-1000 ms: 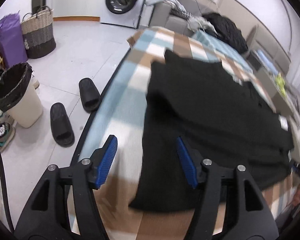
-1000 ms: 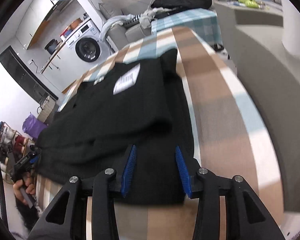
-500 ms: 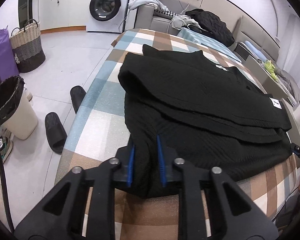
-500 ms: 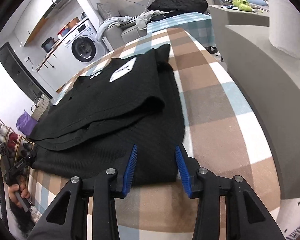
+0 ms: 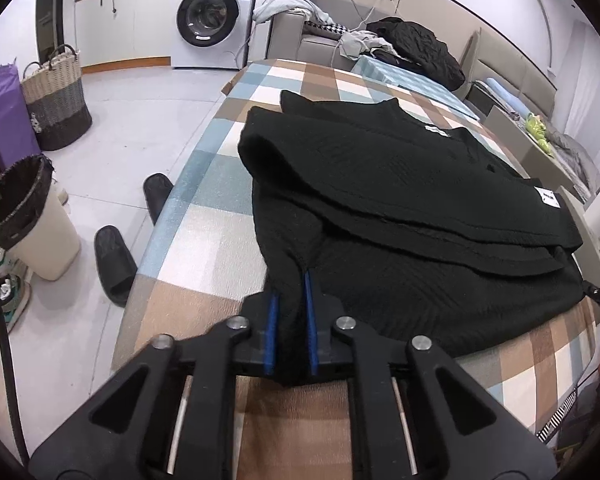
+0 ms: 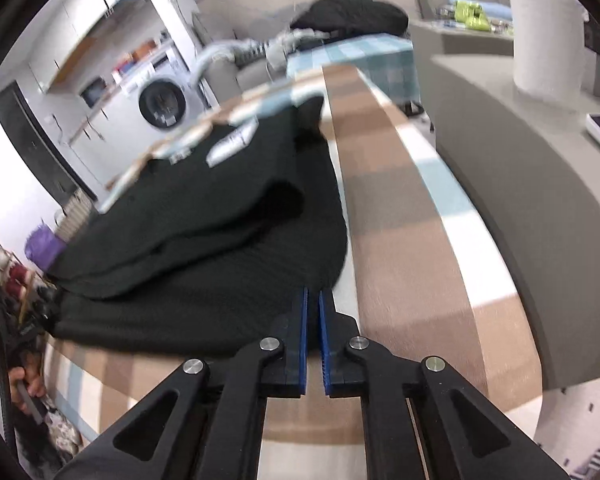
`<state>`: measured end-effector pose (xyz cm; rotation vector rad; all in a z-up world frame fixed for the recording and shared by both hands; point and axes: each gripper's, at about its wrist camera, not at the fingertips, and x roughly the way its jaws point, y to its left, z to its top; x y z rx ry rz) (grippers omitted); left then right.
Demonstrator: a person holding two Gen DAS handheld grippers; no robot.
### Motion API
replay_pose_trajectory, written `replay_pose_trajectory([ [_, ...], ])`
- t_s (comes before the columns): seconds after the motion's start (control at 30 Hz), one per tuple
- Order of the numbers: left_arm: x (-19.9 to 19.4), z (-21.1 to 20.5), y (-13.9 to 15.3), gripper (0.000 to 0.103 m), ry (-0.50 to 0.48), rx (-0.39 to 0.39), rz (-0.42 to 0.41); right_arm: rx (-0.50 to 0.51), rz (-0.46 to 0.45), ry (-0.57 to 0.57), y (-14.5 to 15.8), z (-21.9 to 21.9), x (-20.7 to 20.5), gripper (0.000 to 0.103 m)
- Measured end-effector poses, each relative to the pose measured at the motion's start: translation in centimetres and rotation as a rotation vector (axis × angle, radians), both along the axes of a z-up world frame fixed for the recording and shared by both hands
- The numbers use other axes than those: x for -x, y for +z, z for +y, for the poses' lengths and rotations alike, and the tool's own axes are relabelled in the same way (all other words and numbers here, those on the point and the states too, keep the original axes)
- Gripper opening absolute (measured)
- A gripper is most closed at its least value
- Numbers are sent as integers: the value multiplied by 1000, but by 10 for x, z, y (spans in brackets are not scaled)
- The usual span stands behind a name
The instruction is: Fold small clothes
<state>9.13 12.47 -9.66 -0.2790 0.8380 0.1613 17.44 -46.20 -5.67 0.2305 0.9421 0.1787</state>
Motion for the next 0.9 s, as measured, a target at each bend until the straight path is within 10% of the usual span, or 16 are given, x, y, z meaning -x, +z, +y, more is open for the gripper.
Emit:
replay_pose_trajectory([
  [0.3,9,-19,34,43,-18,10,-97,17,-101,162,34,53,0,21],
  [0.53,-11,-80,32,44,-203,-61,-79,31,-49,323,6,124,-14,21],
  [0.9,7,-42,18,43,-84,5,-41,55,-5,350,-7,131,-9,23],
])
